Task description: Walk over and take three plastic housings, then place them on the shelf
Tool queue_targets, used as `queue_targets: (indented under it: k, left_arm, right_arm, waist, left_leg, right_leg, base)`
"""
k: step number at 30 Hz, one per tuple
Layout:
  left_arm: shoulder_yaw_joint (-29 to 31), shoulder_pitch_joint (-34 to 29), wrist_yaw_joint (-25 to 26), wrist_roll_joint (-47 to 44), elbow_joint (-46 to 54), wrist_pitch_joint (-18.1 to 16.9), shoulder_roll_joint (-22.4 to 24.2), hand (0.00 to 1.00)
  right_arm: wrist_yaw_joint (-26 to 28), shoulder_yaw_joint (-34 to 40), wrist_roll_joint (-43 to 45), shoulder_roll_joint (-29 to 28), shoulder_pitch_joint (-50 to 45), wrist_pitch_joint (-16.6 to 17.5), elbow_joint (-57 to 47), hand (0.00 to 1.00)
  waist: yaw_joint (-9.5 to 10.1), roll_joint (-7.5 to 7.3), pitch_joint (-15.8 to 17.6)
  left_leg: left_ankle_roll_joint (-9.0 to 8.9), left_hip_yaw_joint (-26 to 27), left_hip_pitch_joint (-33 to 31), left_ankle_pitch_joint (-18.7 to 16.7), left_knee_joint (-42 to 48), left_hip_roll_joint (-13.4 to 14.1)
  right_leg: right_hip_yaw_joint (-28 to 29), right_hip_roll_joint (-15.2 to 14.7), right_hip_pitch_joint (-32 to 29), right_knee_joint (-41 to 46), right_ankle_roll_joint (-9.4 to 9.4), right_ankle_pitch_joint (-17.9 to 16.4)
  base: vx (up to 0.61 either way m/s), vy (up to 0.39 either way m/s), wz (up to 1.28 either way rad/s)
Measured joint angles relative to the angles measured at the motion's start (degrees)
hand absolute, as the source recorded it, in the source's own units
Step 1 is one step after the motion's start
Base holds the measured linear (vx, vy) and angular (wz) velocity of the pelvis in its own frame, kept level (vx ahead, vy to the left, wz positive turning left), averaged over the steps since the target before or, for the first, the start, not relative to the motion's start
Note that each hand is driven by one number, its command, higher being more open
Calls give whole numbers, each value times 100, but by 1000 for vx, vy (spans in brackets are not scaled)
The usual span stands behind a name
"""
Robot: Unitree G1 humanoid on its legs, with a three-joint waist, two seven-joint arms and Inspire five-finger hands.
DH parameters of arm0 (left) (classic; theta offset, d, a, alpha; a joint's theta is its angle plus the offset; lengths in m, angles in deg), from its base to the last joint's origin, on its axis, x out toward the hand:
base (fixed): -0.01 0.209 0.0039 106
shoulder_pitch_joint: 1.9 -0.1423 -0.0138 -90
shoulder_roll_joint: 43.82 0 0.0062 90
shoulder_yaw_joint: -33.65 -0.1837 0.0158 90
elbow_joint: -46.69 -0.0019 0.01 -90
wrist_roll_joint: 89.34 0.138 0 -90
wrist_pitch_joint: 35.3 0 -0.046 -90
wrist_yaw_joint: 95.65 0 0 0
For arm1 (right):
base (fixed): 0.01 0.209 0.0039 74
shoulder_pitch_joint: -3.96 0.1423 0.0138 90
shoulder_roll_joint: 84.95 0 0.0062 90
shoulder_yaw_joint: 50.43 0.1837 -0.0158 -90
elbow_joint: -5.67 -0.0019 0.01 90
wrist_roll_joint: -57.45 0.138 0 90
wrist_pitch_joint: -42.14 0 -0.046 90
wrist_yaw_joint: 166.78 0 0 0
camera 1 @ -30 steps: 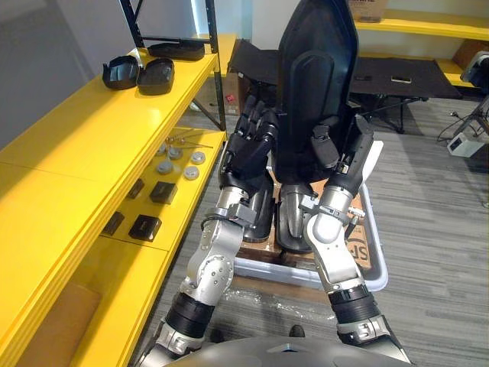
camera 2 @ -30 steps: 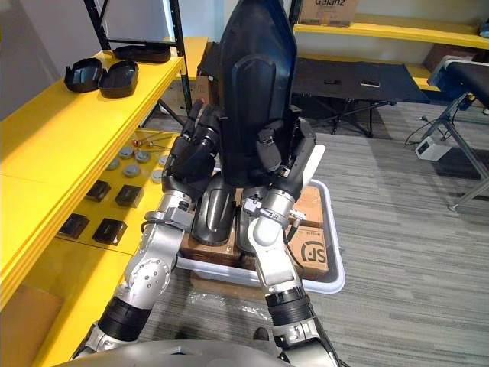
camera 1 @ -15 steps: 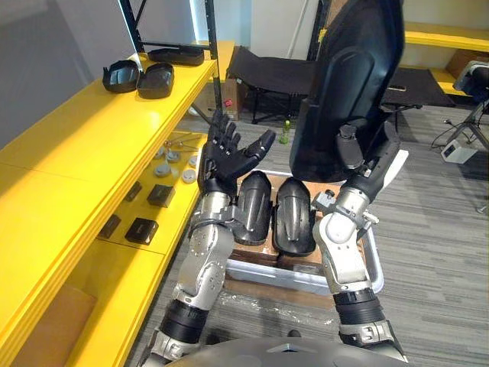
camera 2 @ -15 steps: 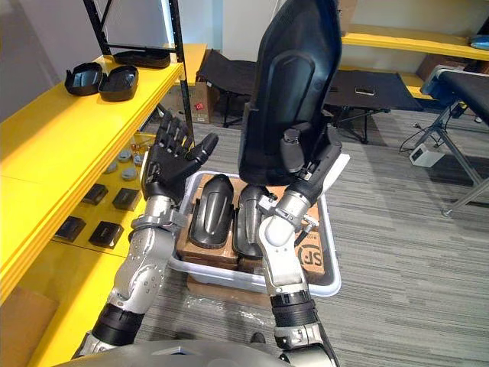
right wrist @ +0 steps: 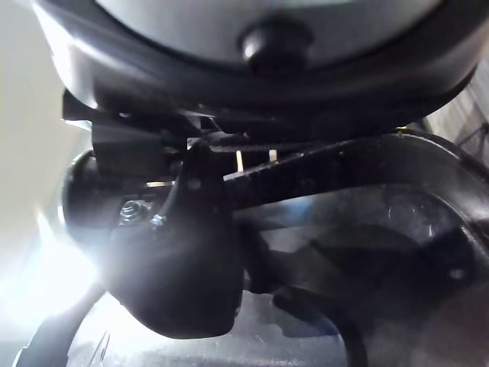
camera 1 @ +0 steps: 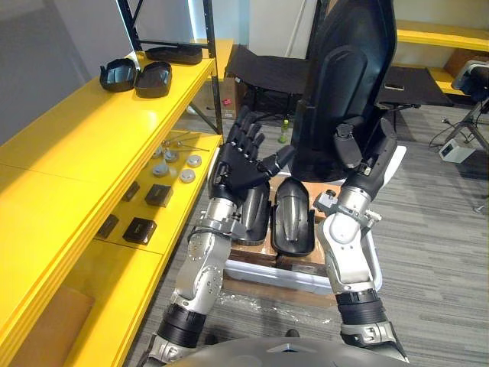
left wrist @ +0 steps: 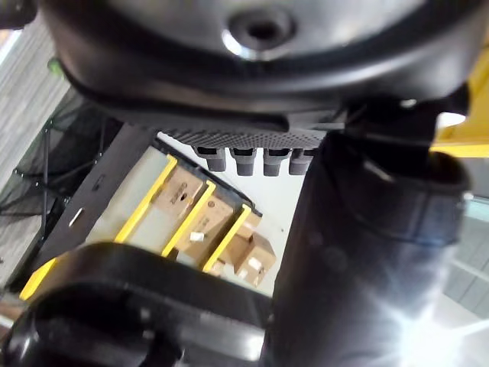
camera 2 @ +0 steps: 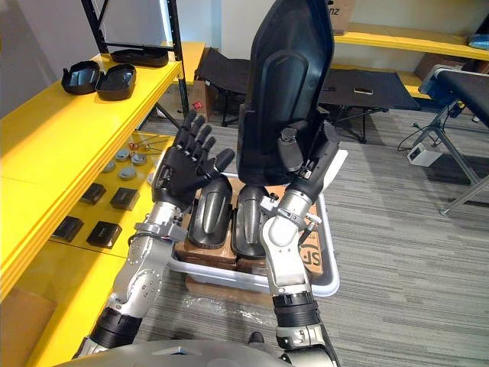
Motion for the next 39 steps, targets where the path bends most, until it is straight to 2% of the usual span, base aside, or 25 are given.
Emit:
queue_targets:
  k: [4, 10, 13, 21, 27, 28, 39]
  left_arm:
    - [-196, 3, -535, 3, 37, 14, -35, 100]
    - [-182, 11, -636, 55, 51, 155, -44, 100]
    - [-191, 11, -452, 284, 180, 280, -60, 100]
    - [-234, 17, 818, 506, 301, 756, -146, 100]
    - [-71, 16, 1350, 456, 199, 756, -146, 100]
    - [-31, 16, 1384, 410, 185, 756, -145, 0]
    - [73, 16, 1569, -50, -98, 756, -146, 0]
  right_arm:
    - [144, -117, -11, 4, -120, 3, 17, 0]
    - [214, -111, -10, 85, -189, 12, 75, 0]
    - [368, -101, -8, 113, -189, 12, 75, 0]
    - [826, -675, -29, 116, -323, 14, 133, 0]
    - [940, -1120, -57, 113, -355, 14, 399, 0]
    - [970, -1164, -57, 113, -355, 14, 407, 0]
    - [993, -1198, -69, 118, -404, 162, 715, 0]
  waist:
    - [4, 2, -1]
    - [-12, 16, -6]
    - [-11, 19, -6]
    - [-13, 31, -8]
    - [22, 30, -8]
    - [22, 30, -8]
    - [-10, 30, -9]
  left_leg:
    - [-2, 30, 0, -2, 1, 1]
    - [-2, 64, -3, -3, 3, -1]
    - [-3, 59, -14, -5, 3, -2]
    - [0, -8, -66, 0, 2, -5]
    - [5, -61, -86, 7, 3, -13]
    - [5, -61, -86, 7, 3, -16]
    - [6, -58, -80, 18, 1, -13]
  right_leg:
    - [27, 1, -46, 0, -1, 0]
    - [68, 1, -46, 0, -2, 1]
    - [66, 0, -55, 0, -2, 1]
    - [7, -2, -71, 0, -10, -6]
    - [-45, -7, -66, 1, -12, -7]
    - [-45, -10, -66, 1, -12, -7]
    - [-46, -7, -67, 1, -16, -9]
  base:
    - [0, 0, -3]
    - [0, 0, -4]
    - [0, 0, 0]
    - [0, 0, 3]
    - [-6, -1, 4]
    - [0, 0, 0]
    - [-26, -7, 0]
